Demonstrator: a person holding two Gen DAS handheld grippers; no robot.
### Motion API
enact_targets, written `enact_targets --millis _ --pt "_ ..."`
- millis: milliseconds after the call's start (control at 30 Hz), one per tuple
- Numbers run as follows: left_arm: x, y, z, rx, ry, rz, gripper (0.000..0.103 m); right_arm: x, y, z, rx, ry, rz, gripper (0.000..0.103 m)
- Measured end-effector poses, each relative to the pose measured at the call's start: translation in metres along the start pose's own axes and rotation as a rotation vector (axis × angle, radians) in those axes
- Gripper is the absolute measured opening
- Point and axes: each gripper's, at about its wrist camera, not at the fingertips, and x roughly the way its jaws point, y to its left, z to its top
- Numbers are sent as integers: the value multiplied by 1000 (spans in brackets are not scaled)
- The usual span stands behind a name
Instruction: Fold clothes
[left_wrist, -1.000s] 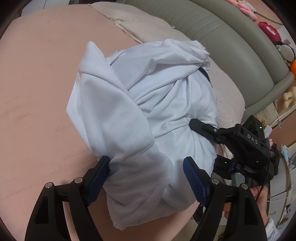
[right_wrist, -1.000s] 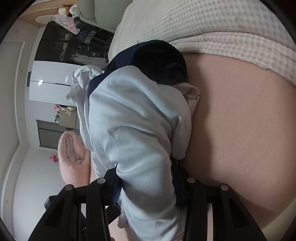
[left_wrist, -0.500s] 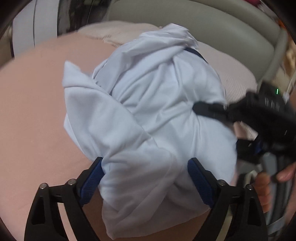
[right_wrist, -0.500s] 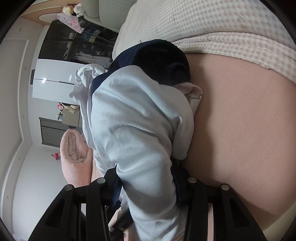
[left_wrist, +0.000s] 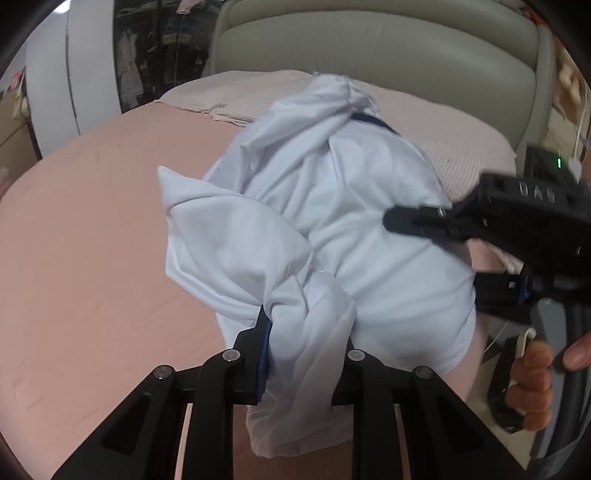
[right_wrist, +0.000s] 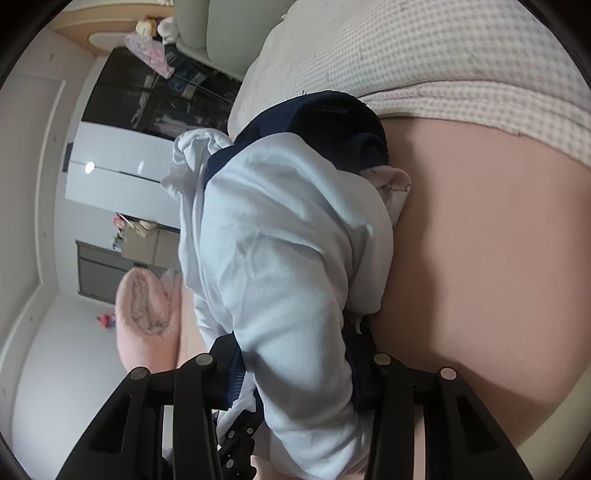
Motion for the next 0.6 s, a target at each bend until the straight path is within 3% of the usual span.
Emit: enact_targets --millis 33,100,600 --pt "-7 10 -3 -10 -1 -5 19 -2 -1 0 4 3 4 40" --pt "-66 57 -46 -29 -4 -20 19 -7 1 -2 2 0 2 39" --pt "-96 122 -55 -185 -30 -54 17 -13 47 -44 -133 92 -1 28"
